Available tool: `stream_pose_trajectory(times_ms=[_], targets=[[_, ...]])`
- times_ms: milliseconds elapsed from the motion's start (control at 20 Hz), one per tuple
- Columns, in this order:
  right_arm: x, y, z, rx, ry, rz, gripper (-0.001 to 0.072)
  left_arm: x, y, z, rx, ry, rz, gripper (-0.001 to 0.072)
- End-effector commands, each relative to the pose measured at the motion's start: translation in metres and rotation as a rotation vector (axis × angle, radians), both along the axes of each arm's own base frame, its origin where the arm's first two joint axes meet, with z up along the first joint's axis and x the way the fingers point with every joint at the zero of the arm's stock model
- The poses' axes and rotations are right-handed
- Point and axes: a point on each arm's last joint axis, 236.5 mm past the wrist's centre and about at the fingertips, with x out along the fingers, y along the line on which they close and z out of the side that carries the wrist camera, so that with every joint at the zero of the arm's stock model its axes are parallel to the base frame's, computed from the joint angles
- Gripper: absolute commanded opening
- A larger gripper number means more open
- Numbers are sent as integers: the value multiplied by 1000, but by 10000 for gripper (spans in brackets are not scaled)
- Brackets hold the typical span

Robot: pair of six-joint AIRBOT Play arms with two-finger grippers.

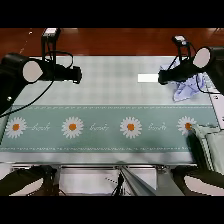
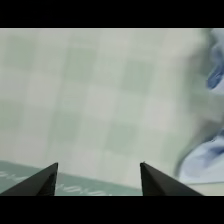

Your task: Fold the shirts.

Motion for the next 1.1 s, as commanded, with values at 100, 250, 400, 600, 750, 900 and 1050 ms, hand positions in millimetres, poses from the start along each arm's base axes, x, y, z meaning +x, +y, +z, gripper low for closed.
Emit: stream_pose_trajectory(times_ms=[100,250,400,600,750,900,1050], targets=[[61,-122,61,-363,-367,-292,594,12,16,0,43,-34,20,718],[61,-176,40,-271,-343,-431,596,10,21,-4,51,-13,30,719],[47,-216,-3,-49,-247,-635,596,5,21,-8,59,12,28,718],[43,-234,-52,195,-158,-759,596,0,21,-11,64,36,27,718],[52,-219,-85,265,-100,-720,596,-1,21,-12,65,39,27,718],[65,-194,-120,302,-60,-695,596,-1,21,-12,65,39,27,719],[85,-171,-142,289,-87,-642,439,-1,21,-12,65,39,27,718]])
